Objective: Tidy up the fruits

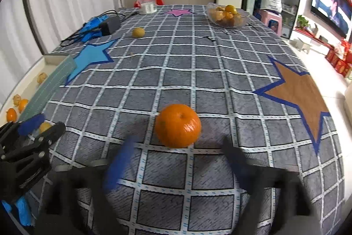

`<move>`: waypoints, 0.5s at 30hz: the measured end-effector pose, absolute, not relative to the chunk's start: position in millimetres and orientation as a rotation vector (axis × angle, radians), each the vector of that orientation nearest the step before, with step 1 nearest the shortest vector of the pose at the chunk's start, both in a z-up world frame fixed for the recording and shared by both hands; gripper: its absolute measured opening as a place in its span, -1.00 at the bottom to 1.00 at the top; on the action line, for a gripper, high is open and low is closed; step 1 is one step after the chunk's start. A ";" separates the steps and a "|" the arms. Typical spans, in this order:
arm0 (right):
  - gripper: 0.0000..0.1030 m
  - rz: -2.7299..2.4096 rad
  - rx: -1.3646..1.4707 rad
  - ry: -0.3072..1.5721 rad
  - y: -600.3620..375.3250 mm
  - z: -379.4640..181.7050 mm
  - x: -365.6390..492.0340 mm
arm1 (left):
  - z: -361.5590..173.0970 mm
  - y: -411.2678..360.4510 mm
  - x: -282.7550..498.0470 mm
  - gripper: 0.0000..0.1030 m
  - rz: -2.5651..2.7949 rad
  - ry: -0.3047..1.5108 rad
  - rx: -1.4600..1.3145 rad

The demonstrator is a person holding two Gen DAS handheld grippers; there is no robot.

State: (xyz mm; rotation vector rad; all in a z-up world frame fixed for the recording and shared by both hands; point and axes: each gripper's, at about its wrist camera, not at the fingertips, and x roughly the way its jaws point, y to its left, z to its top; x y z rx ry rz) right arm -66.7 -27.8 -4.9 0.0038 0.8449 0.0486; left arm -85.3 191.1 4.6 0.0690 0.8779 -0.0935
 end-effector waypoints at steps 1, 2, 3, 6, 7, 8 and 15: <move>0.76 0.046 0.006 0.838 -28.4 -4.0 -67.2 | 3.9 195.6 -83.2 0.51 -0.110 0.891 0.034; 0.76 0.043 0.010 0.838 -29.3 -4.3 -67.1 | 4.4 198.0 -83.0 0.51 -0.112 0.887 0.019; 0.76 0.037 0.014 0.851 -30.3 -6.0 -65.0 | 4.0 196.9 -82.8 0.54 -0.112 0.889 0.026; 0.78 0.021 0.023 0.888 -32.0 -10.5 -58.9 | 2.6 186.3 -82.3 0.66 -0.137 0.899 0.068; 0.98 0.015 0.018 0.895 -31.2 -11.3 -57.4 | 2.2 184.8 -82.4 0.69 -0.145 0.900 0.072; 1.00 0.020 0.012 0.915 -29.6 -13.7 -54.1 | 1.9 184.6 -82.5 0.71 -0.149 0.903 0.070; 1.00 0.025 -0.008 0.921 -26.1 -14.9 -51.5 | -0.7 180.6 -83.0 0.99 -0.171 0.929 0.083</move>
